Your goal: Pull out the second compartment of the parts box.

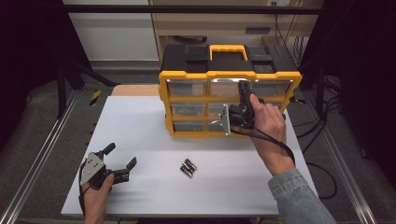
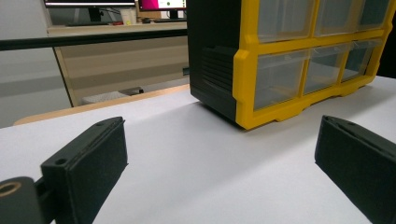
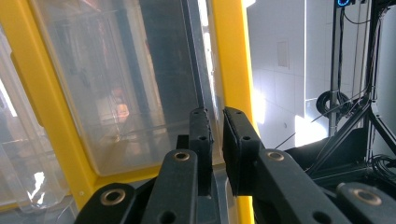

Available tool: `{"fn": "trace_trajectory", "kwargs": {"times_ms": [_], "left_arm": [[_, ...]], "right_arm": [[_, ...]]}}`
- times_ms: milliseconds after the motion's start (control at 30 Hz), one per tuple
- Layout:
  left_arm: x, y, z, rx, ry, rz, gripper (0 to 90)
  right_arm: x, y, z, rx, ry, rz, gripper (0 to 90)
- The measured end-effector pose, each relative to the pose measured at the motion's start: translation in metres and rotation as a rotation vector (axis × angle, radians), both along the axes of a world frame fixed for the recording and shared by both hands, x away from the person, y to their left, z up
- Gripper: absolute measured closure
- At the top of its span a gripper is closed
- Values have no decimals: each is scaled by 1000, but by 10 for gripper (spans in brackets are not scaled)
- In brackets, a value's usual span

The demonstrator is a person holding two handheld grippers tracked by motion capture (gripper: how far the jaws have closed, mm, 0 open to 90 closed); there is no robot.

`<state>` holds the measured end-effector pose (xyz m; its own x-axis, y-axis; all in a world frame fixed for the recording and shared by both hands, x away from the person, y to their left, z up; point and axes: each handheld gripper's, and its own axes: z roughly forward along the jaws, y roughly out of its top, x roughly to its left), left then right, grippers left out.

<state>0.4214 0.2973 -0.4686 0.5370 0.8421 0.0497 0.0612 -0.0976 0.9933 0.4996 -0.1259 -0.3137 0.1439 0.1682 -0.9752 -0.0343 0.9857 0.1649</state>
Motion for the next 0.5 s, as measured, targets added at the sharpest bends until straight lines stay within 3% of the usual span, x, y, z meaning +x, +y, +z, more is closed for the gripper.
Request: {"fn": "trace_trajectory", "kwargs": {"times_ms": [500], "left_arm": [[-1, 0, 1, 2, -3, 2, 20]], "right_arm": [[-23, -3, 1, -6, -2, 25, 820]]}}
